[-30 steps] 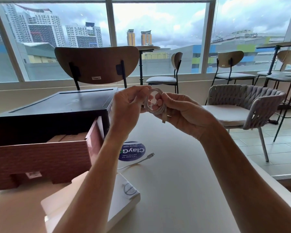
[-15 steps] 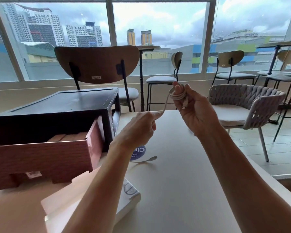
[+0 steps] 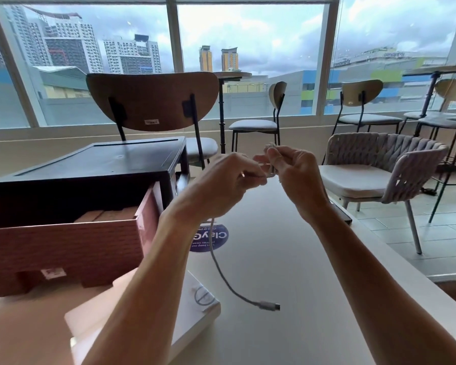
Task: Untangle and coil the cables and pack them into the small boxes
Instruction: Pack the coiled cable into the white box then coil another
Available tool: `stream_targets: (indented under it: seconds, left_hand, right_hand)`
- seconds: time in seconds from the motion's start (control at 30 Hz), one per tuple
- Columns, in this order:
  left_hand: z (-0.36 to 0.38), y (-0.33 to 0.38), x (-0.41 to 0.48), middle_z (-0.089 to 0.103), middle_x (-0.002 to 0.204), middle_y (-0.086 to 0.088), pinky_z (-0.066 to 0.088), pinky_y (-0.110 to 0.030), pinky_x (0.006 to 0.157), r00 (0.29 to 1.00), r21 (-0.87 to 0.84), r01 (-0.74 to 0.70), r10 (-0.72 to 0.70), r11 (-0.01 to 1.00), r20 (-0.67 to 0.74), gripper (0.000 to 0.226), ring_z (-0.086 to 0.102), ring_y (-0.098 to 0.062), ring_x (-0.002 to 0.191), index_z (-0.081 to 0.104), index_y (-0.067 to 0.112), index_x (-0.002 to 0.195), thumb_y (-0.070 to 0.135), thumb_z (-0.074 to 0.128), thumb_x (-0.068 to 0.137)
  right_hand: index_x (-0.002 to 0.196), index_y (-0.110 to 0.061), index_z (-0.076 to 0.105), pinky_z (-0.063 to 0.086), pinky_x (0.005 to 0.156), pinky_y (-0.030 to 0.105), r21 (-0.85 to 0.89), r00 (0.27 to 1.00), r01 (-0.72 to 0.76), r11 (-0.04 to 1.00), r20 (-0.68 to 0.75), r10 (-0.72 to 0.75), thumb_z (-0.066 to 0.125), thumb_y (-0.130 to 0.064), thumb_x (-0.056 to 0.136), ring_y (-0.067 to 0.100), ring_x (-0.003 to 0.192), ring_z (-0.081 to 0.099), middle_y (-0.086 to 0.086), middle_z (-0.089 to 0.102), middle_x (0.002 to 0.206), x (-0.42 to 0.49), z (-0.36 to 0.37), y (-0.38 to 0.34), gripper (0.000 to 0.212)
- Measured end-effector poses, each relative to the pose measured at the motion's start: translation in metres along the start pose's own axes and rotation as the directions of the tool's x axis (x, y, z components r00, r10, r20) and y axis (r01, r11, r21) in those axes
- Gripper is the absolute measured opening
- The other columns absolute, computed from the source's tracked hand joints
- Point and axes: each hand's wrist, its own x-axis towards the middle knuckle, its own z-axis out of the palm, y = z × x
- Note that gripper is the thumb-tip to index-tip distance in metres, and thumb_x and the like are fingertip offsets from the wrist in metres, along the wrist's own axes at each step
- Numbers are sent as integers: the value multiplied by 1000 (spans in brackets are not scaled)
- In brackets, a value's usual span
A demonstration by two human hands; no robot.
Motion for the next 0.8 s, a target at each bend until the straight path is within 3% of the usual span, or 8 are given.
stream_targets:
  seconds: [0.07,0.27,0.33,0.5,0.63,0.7,0.8]
  left_hand:
    - [-3,-2,0,59,80,21,40,-3,67,994,4,-9,10,1000,-106,13,54,16,78,78,19,98,19,67,92]
    - [-2,-12,1,61,78,16,41,-1,66,937,-58,38,-56,998,-345,6,57,14,76,72,20,83,23,73,88]
    - [-1,-15,1,60,78,15,40,-1,66,919,-63,55,-75,996,-388,11,56,13,75,67,24,80,29,74,87]
    - [2,-20,1,59,75,19,37,0,62,897,-65,88,-107,994,-428,17,55,14,70,63,22,82,36,69,90]
    - [5,-24,1,64,86,14,38,3,65,893,-103,104,-138,989,-429,12,57,12,77,61,20,89,30,64,95]
    - [7,-27,1,64,89,14,38,3,65,896,-149,121,-172,981,-409,9,58,12,80,59,21,90,27,63,96]
    - [9,-32,2,65,90,18,46,-9,71,902,-243,159,-241,957,-359,11,63,6,78,55,26,88,26,58,99]
  right_hand:
    - [91,-8,73,44,57,12,-65,994,2,998,106,4,51,-19,103,3,61,64,-2,73,72,-3,0,3,28]
    - [100,4,70,41,64,36,42,941,-79,996,334,61,48,-16,103,27,68,57,15,75,86,-2,3,7,31]
    - [103,7,69,45,63,31,122,925,-112,986,375,58,47,-13,103,30,71,54,20,74,86,-2,3,6,30]
    - [108,18,61,47,65,20,249,883,-185,951,467,50,40,-11,105,31,79,46,14,70,80,-3,1,4,36]
    - [113,22,55,49,76,19,212,818,-218,953,573,59,35,-15,106,26,82,51,6,69,82,-5,-1,2,43]
    - [106,18,58,48,77,20,179,793,-211,961,606,62,35,-16,106,19,80,53,3,67,81,-7,-1,1,41]
    - [107,20,55,45,78,23,170,792,-221,960,606,75,35,-13,105,14,76,51,6,58,79,-7,-1,0,39]
